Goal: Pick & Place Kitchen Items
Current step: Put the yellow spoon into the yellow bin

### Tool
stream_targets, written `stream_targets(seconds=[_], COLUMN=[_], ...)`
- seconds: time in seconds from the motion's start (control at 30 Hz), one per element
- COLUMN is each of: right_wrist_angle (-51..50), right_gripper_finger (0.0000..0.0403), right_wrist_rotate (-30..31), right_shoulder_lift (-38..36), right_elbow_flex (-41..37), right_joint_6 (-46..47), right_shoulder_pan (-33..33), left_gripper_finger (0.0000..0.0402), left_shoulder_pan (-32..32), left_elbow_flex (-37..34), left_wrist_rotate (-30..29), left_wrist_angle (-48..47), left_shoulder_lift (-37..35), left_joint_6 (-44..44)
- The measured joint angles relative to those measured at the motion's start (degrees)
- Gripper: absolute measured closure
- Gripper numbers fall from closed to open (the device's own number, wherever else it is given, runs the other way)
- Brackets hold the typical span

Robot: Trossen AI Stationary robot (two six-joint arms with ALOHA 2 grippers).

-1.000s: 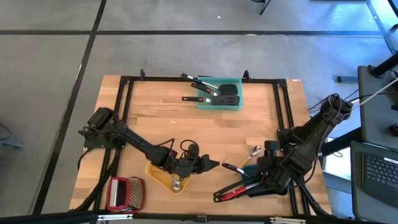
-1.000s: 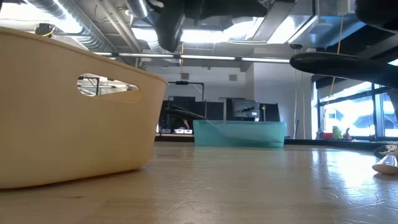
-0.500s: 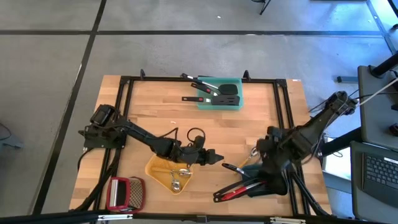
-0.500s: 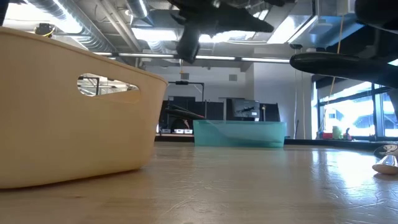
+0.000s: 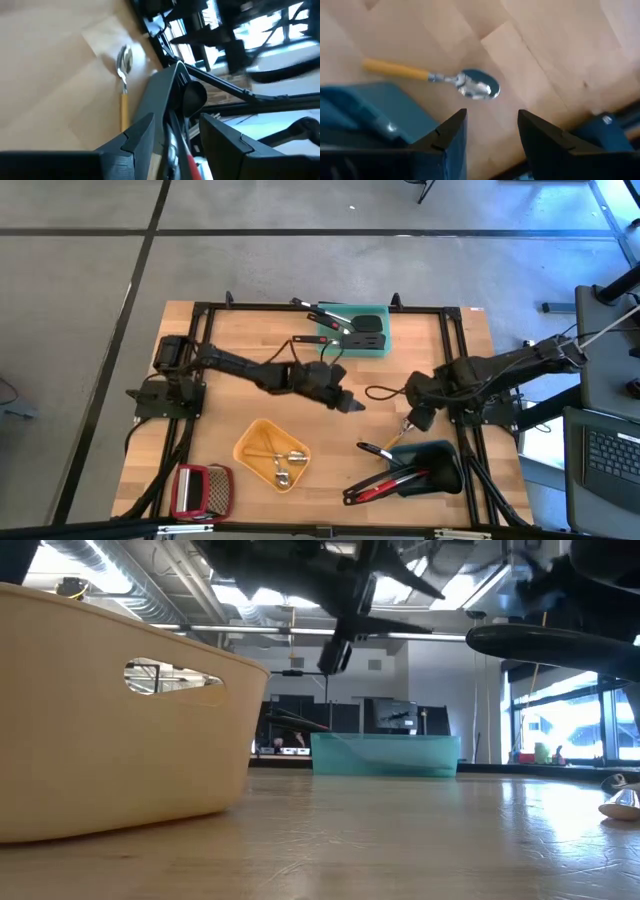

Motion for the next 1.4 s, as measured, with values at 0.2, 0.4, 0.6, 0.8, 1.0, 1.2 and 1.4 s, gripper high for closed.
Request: stream_targets(seconds=[0.2,0.4,0.6,0.8,1.0,1.2,1.4], right_wrist_angle=[7.3,13.9,19.8,25.9,27.1,27.5,28.2], right_gripper_finger=[0.0213,0.0209,0.0209,0.0209,0.0209,0.0208,0.0208], right_wrist_rotate=[-2.9,-8.2,-9.3,-9.3,-9.3,-9.1,-9.0], right_shoulder_lift=[0.0,0.0,0.0,0.0,1.6,3.3,4.8], right_elbow_flex=[-9.1,-18.9,-21.7,-21.7,-21.7,-21.7,-21.7], right_joint_6=[0.0,1.9,2.1,3.0,3.4,3.2,4.4], right_shoulder_pan=[-4.0,-6.1,-6.4,-6.5,-6.5,-6.4,-6.4], left_gripper_finger=[0.0251,0.0251,0.0251,0.0251,0.0251,0.0251,0.0251], left_shoulder_pan=[4.1,5.1,5.1,5.1,5.1,5.1,5.1], left_elbow_flex=[0.0,0.0,0.0,0.0,0.0,0.0,0.0], left_wrist_rotate=[4.6,8.2,8.1,8.2,8.2,8.1,8.1], left_wrist_angle=[-0.8,-1.2,-1.3,-1.3,-1.3,-1.3,-1.3], left_shoulder_lift=[0.0,0.0,0.0,0.0,0.0,0.0,0.0], left_joint_6=[2.7,4.3,4.3,4.3,4.3,4.3,4.3])
